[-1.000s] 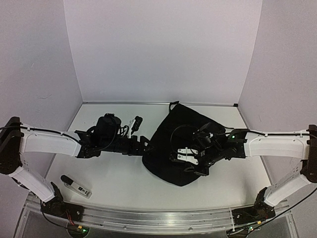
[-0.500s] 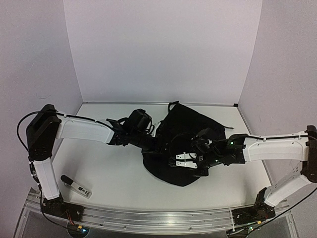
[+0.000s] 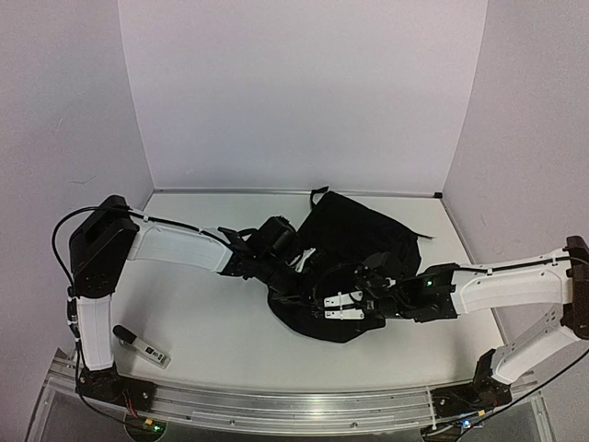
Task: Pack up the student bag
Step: Zip the student bag at the center of the board.
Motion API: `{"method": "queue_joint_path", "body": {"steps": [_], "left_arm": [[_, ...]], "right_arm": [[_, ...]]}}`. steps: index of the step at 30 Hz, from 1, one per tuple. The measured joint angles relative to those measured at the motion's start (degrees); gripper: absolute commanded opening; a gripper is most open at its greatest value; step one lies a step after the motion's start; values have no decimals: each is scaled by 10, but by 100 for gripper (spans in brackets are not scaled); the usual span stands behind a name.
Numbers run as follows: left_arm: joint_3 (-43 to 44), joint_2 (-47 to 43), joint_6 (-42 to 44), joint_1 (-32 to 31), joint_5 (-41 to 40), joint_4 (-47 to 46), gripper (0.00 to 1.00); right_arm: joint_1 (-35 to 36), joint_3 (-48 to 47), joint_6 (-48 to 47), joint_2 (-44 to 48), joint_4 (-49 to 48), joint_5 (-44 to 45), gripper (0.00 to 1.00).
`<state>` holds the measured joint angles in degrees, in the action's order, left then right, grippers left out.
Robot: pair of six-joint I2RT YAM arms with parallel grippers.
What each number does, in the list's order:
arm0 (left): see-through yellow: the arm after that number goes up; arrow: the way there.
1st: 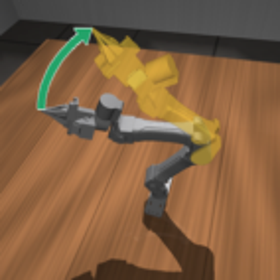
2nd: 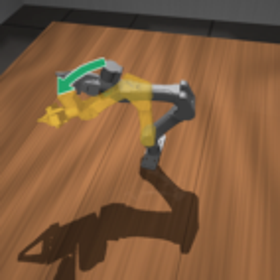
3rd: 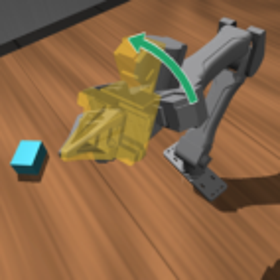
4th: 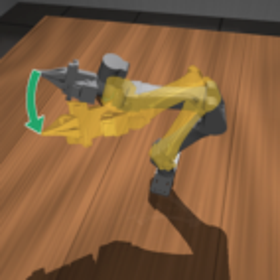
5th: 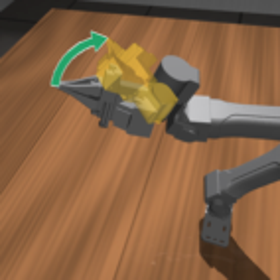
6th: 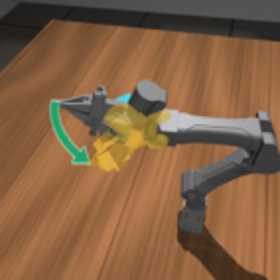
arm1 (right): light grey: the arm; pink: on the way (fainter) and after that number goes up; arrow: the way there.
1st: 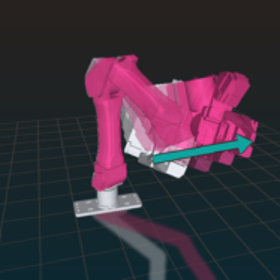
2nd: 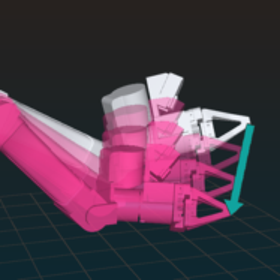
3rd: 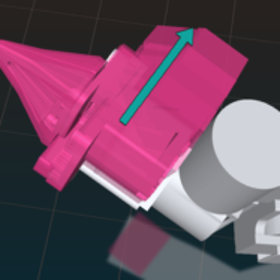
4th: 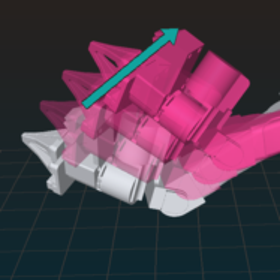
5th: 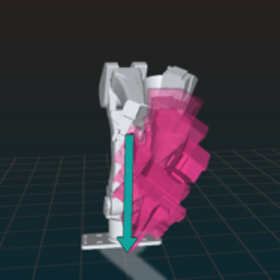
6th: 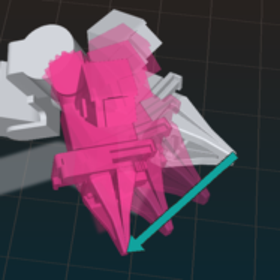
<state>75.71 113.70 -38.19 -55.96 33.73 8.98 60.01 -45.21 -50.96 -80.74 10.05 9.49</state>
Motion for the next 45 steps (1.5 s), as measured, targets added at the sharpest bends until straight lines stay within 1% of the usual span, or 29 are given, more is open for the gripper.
{"method": "queue_joint_path", "body": {"steps": [2, 4, 12, 18, 19, 20, 21, 23, 25, 28, 30, 34, 38, 40, 41, 45], "left_arm": [[-3, -5, 5, 0, -6, 0, 5], [-12, -19, 3, 0, -17, -1, 0], [-99, -106, -19, 18, -73, -31, 0], [-166, -148, -42, 52, -107, -63, 0], [-174, -152, -44, 57, -110, -67, 3], [-180, -153, -45, 63, -112, -70, 12], [-181, -153, -45, 67, -110, -73, 25], [-179, -153, -36, 68, -102, -77, 43], [-172, -153, -29, 60, -95, -81, 53], [-156, -150, -18, 44, -80, -88, 62], [-145, -145, -10, 35, -69, -96, 62], [-133, -130, -8, 33, -63, -101, 58], [-133, -115, -11, 35, -70, -92, 54], [-133, -109, -15, 37, -75, -80, 51], [-133, -107, -18, 38, -78, -78, 49], [-151, -104, -34, 48, -84, -79, 43]], "right_arm": [[1, 8, -3, 4, -6, 1, 0], [2, 18, -6, 14, -10, 2, 0], [2, 39, -7, 43, -11, 5, 0], [2, 49, -10, 55, -9, 10, 0], [2, 51, -11, 57, -8, 11, 0], [2, 52, -13, 58, -8, 13, 0], [2, 52, -14, 59, -7, 14, 0], [2, 52, -18, 59, -7, 16, 0], [2, 52, -24, 56, -11, 23, 0], [2, 41, -30, 31, -20, 50, 0], [2, 25, -30, 7, -30, 69, 0], [9, 20, -43, -31, -87, 115, 0], [29, 16, -76, -127, -201, 190, 0], [43, 23, -87, -150, -238, 210, 1], [50, 30, -90, -152, -251, 218, 2], [77, 58, -101, -154, -282, 234, 27]]}}
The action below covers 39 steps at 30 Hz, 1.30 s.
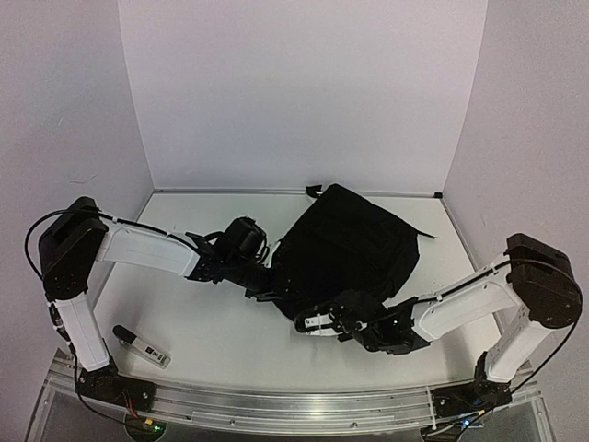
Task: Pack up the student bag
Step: Zip the student bag at the center of the board.
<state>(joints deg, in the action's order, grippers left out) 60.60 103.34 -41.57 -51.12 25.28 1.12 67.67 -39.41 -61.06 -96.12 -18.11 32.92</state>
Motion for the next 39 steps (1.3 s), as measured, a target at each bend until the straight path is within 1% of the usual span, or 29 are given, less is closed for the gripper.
{"method": "queue_joint_path", "body": {"steps": [1, 2, 6, 12, 16, 18, 20, 23, 26, 30, 33, 39], "left_arm": [[-6, 2, -3, 4, 0, -1, 42], [-10, 7, -5, 7, 0, -1, 41], [-12, 32, -10, 15, 0, -1, 35], [-10, 40, -5, 15, -5, 8, 27], [4, 41, 16, 3, -37, 47, 17], [10, 41, 28, -4, -53, 63, 16], [10, 41, 38, -10, -66, 72, 19], [11, 41, 53, -19, -79, 80, 27], [16, 41, 70, -32, -97, 91, 35], [45, 39, 102, -55, -129, 132, 45], [69, 31, 113, -66, -144, 159, 49], [129, 20, 120, -75, -166, 211, 52]], "right_arm": [[8, 7, 0, 0, 1, -1, 30], [16, 12, 1, 1, 8, -4, 31], [38, 12, 46, 17, 98, -54, 32], [41, -7, 109, 64, 215, -138, 31], [40, -8, 152, 92, 281, -182, 34], [33, -12, 176, 116, 309, -208, 36], [8, -26, 202, 143, 332, -240, 38], [-52, -57, 247, 183, 356, -294, 42], [-108, -86, 289, 219, 368, -342, 44], [-144, -112, 346, 235, 379, -392, 44], [-171, -116, 387, 235, 387, -432, 44], [-243, -122, 468, 235, 401, -497, 44]]}}
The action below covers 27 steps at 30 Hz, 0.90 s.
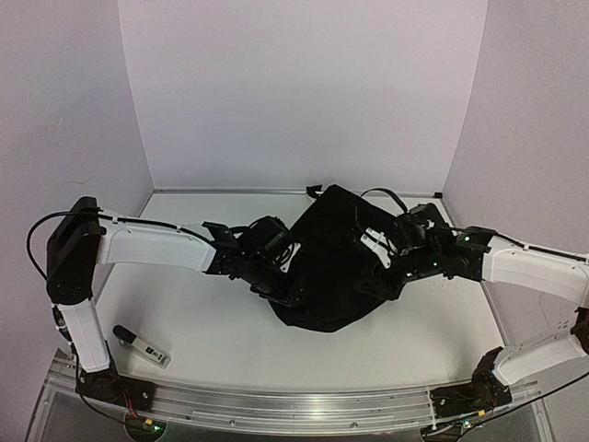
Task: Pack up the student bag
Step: Zip the student bag at the center of the board.
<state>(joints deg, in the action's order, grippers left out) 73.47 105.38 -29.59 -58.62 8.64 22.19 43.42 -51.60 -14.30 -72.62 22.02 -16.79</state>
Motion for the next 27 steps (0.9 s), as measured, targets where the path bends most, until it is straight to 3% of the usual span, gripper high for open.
{"method": "queue_joint_path", "body": {"steps": [9, 19, 27], "left_arm": [[129, 51, -3, -12, -22, 83, 57], [194, 159, -22, -26, -10, 166, 53], [223, 189, -23, -28, 2, 183, 11]], "right_arm": [[-35, -13, 59, 0, 2, -42, 44], [-39, -14, 71, 0, 3, -53, 44], [-39, -14, 70, 0, 4, -57, 44]]}}
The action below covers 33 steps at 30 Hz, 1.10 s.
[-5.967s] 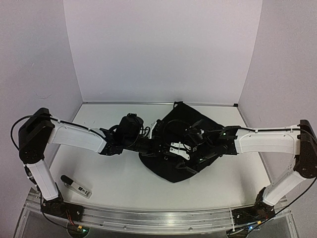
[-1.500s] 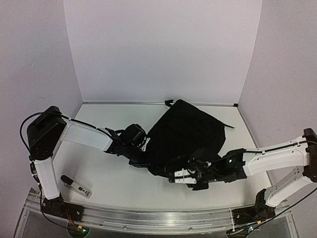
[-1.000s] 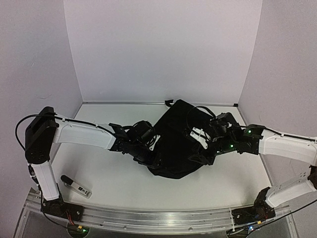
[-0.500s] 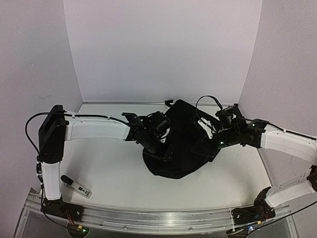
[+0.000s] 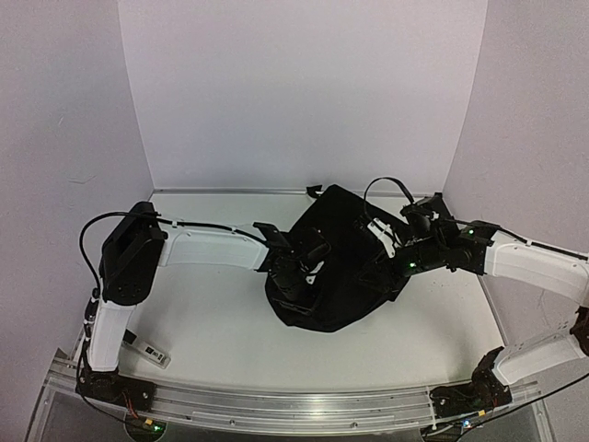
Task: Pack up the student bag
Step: Zip the student bag at the center of the board.
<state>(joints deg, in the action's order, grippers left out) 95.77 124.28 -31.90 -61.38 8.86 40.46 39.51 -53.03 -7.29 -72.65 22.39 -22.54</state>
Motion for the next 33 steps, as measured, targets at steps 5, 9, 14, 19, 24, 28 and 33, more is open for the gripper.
{"method": "queue_joint_path", "body": {"steps": [5, 9, 14, 19, 24, 28, 33], "left_arm": [[-41, -32, -1, -2, -9, -43, 0], [-112, -113, -6, -4, -15, -94, 0], [-185, -215, -24, 9, 3, -176, 0], [-239, -241, -59, 36, 57, -257, 2], [-250, -241, -80, 49, 84, -284, 1], [-250, -240, -89, 52, 92, -287, 9], [-273, -238, -103, 52, 109, -314, 15]], "right_arm": [[0, 0, -5, -7, 0, -3, 44], [0, -2, -17, -20, 2, -12, 43], [0, -15, -36, -38, 10, -36, 44], [2, -34, -57, -42, 13, -66, 47], [23, -49, -74, -50, 12, -74, 49], [54, -49, -93, -69, 12, -65, 52], [71, -48, -108, -93, 12, -52, 53]]}}
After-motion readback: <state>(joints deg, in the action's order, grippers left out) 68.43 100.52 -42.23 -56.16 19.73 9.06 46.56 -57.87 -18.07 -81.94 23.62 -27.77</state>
